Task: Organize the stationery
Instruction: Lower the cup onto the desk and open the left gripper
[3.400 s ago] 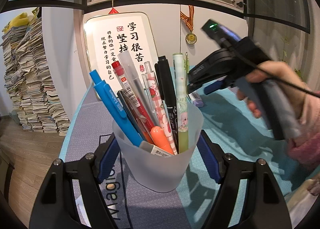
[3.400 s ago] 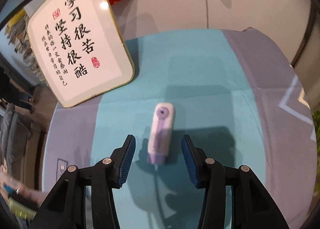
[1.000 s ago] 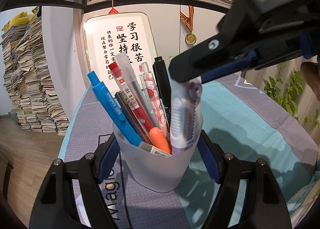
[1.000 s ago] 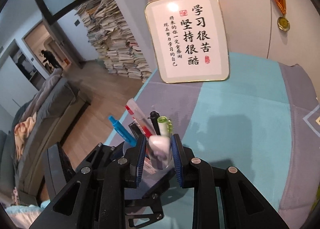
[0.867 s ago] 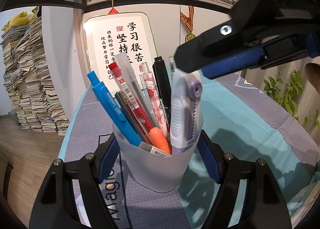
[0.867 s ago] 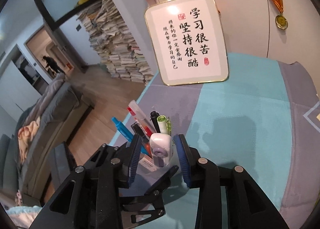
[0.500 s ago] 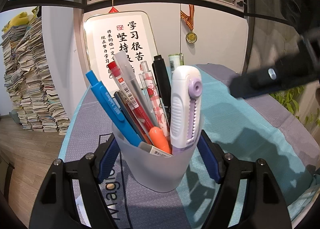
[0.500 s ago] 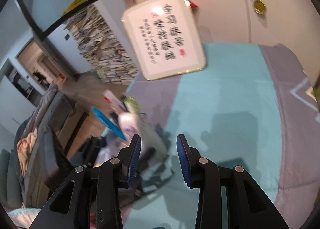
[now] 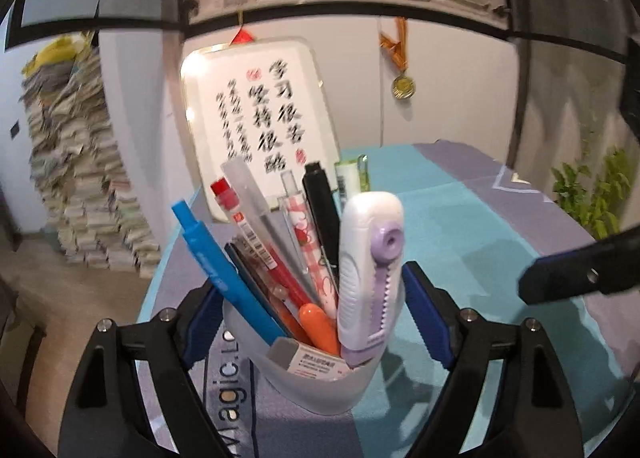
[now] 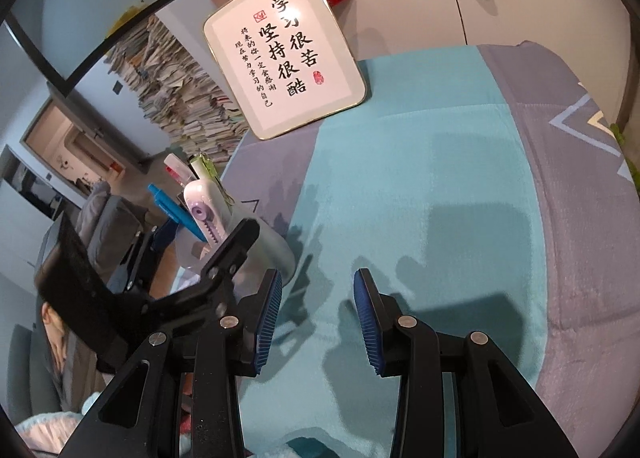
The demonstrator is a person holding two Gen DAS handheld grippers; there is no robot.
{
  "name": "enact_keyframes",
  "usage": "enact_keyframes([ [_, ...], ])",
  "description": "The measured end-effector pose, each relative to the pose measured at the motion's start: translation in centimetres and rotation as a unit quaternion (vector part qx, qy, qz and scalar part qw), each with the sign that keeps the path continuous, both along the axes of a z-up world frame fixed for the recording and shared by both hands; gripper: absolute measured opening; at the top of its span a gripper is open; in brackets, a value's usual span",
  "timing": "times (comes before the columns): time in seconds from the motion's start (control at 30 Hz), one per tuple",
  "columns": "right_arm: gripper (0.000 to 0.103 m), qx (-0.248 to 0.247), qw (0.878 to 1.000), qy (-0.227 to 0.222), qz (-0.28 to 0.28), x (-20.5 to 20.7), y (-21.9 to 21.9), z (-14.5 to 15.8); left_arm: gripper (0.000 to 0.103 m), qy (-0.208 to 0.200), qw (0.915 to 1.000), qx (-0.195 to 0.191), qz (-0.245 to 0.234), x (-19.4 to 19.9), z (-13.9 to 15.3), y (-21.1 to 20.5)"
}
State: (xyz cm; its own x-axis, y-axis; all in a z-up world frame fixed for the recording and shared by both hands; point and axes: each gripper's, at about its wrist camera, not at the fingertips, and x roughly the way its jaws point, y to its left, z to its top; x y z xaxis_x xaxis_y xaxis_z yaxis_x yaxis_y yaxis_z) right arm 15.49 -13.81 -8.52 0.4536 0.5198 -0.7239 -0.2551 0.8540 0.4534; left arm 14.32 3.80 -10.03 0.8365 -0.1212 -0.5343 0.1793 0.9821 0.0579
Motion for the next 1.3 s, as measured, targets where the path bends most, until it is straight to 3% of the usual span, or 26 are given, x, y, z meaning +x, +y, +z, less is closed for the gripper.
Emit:
enact_keyframes([
  [0.1,0.039,0.005,1.000,0.003,0.001,0.0,-0.4,-0.3,0.083,0.031,0.9988,-0.010,0.037,0.7,-0.2,0.2],
  [0.2,0.039,0.010,1.000,0.008,0.004,0.1,-0.7,-0.7,0.083,0.033,0.9974,-0.012,0.062,0.8,-0.2,0.0],
  [0.27,0.039,0.013,1.000,0.012,0.007,0.3,-0.9,-1.0,0.075,0.031,0.9971,-0.004,0.069,0.6,-0.1,-0.5],
  [0.33,0.039,0.016,1.000,0.017,0.010,0.4,-1.0,-1.3,0.074,0.030,0.9971,0.007,0.070,0.4,0.0,-1.0],
  [0.53,0.039,0.024,0.999,0.019,0.012,0.5,-2.0,-1.7,0.073,0.027,0.9990,-0.011,0.035,-0.3,0.1,-0.7],
  [0.73,0.039,0.022,0.999,0.020,0.017,0.7,-2.6,-2.4,0.073,0.016,0.9997,0.001,0.016,0.2,0.7,-2.7],
  [0.9,0.039,-0.001,1.000,0.013,-0.002,1.2,-4.1,-2.7,0.073,0.007,0.9999,0.014,0.000,1.4,1.2,-5.2],
  [1.1,0.039,-0.047,0.997,-0.004,-0.056,2.1,-6.8,-3.1,0.073,0.011,0.9998,0.011,-0.015,4.0,1.7,-8.0],
  [1.3,0.039,-0.071,0.994,-0.027,-0.075,2.8,-8.6,-3.0,0.074,0.018,0.9994,0.004,-0.029,6.4,2.1,-10.7],
])
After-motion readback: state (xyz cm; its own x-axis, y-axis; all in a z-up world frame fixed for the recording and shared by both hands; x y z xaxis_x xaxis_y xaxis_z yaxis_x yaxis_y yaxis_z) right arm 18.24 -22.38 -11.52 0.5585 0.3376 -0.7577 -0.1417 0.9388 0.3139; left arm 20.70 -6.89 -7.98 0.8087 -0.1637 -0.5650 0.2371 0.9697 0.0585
